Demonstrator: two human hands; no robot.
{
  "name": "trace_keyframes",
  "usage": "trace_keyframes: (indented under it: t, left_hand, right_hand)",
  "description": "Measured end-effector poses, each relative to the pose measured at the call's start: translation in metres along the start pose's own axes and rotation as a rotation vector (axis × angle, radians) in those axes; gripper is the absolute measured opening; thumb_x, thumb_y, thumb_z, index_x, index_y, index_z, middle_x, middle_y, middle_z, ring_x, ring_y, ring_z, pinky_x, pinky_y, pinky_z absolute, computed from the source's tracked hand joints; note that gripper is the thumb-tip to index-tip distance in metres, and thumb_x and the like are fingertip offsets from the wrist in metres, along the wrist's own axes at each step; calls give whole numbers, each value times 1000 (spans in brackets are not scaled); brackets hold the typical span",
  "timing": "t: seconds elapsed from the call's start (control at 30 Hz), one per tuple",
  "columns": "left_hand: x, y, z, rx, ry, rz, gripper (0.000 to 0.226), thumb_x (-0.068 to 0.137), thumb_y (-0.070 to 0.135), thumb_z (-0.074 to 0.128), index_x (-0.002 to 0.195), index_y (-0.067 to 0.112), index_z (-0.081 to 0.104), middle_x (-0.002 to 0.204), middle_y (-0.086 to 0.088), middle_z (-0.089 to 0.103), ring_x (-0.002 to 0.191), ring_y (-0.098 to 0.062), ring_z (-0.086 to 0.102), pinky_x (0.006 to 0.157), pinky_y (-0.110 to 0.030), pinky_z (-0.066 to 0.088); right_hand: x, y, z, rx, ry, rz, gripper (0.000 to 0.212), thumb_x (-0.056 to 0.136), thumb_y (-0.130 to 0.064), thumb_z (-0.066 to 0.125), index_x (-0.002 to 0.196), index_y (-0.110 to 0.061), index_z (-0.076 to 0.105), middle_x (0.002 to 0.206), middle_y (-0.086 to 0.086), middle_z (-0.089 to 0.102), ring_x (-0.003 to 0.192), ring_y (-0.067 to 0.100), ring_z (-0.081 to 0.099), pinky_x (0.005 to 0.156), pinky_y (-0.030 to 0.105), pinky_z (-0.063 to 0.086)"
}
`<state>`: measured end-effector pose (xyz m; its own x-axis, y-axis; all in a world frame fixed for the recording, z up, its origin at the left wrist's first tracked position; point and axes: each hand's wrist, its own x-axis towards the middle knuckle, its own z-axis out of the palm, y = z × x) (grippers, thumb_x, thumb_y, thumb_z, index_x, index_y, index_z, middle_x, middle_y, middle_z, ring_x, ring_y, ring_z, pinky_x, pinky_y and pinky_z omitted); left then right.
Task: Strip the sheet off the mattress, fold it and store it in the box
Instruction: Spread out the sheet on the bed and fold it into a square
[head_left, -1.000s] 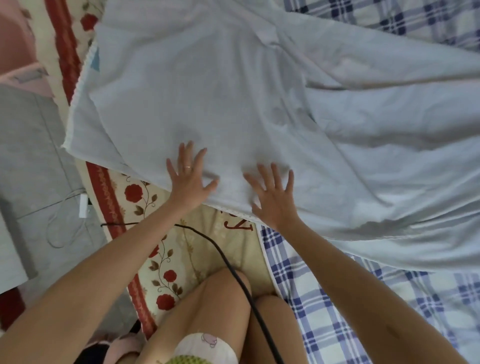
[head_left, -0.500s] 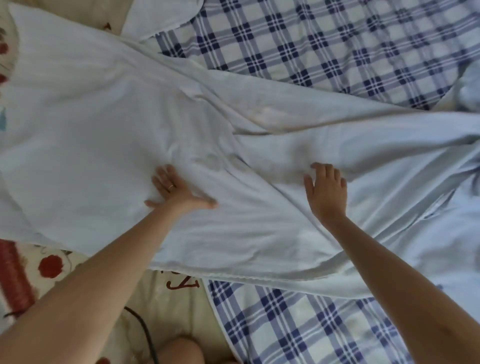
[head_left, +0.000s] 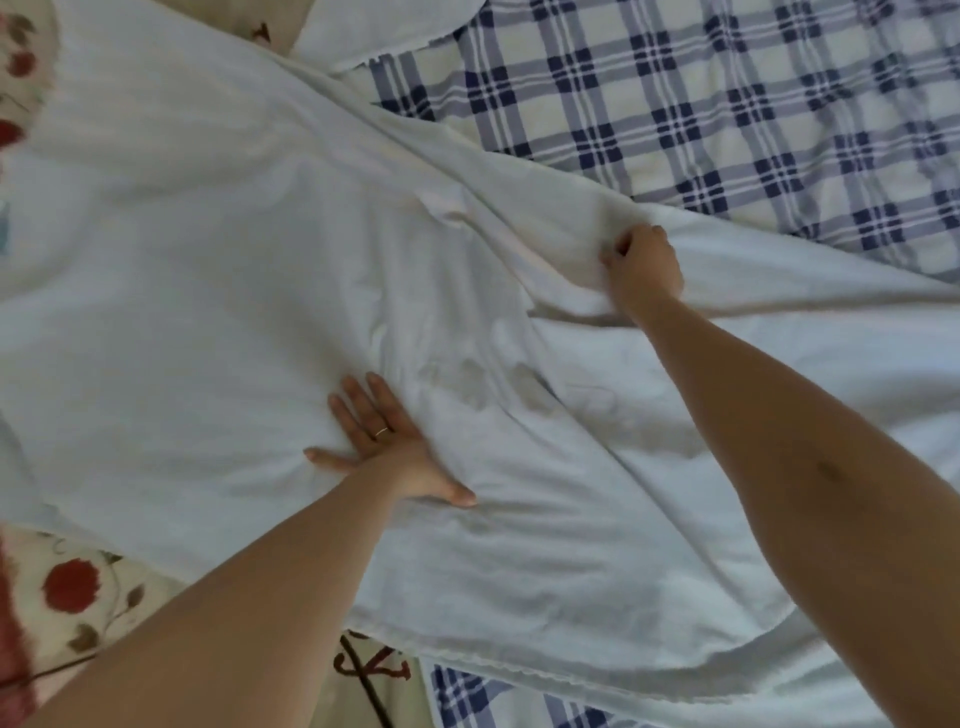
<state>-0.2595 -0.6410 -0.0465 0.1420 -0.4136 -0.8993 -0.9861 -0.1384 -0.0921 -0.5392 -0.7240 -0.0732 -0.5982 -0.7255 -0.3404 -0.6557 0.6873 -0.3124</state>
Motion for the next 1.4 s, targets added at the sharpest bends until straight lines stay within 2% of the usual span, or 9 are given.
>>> trace_keyframes:
  t: [0.3,0.47,0.57,0.73,0.93,1.17,1.23,1.33,1.4]
  left_hand:
    - [0,0,-8,-29,-67,-19,173,34,68,82,108,6,-61,113,-17,-67,122,-38,-50,98,-76,-3]
    - [0,1,-10,-36,-83,-27,174,33,69,82,107,4,-61,110,-19,-68,121,-40,-49,97,-76,-3]
    - [0,0,-11,-49,-93,-26,173,34,68,82,104,4,-62,110,-19,-67,122,-40,-49,96,-76,-4]
    - [0,0,-12,-71,-102,-26,172,36,66,83,100,4,-64,105,-19,-69,121,-41,-49,96,-77,-5]
    - [0,-2,-11,-81,-104,-1,171,38,63,84,99,5,-65,105,-18,-70,121,-41,-49,96,-77,-7]
    - [3,-2,-9,-66,-116,-1,169,42,64,83,100,4,-64,107,-20,-69,110,-41,-55,93,-78,-9]
    - [3,-2,-9,-62,-122,-1,168,43,63,83,100,4,-64,107,-20,-69,106,-40,-57,93,-78,-9]
    - [5,-4,-9,-63,-121,-1,168,43,64,82,100,4,-64,108,-20,-68,108,-40,-56,95,-78,-9]
    - [6,-3,-10,-58,-112,5,167,44,64,82,100,4,-64,109,-21,-68,111,-41,-55,96,-78,-9]
  right_hand:
    - [37,-22,-58,-228,193,-195,18,89,1,37,86,-15,45,89,2,46,73,24,45,63,34,31]
    - [61,-33,-60,-74,225,85,19,95,-4,39,104,-15,51,110,7,51,98,30,57,71,36,38]
    - [53,-47,-44,-174,257,-120,33,92,0,42,123,-11,47,131,9,43,109,30,53,70,38,39]
    - [54,-93,-18,-61,-83,-306,52,96,-32,48,142,-14,33,139,8,43,115,28,53,81,36,44]
    - [70,-136,-25,141,-54,-199,23,98,-24,45,81,-10,54,70,-1,52,77,21,53,61,29,41]
    - [53,-145,19,199,153,98,45,92,-5,42,136,-15,41,143,10,35,122,27,44,101,36,33]
    - [31,-151,33,-62,263,-304,53,91,-18,46,142,-21,36,151,10,29,132,29,36,107,45,28]
    - [-3,-158,68,-479,-55,-1435,58,93,-48,36,148,-34,25,154,2,31,140,38,27,109,66,15]
    - [3,-166,71,-773,-274,-1494,63,91,-65,22,146,-47,-1,160,-9,5,146,35,4,107,68,4]
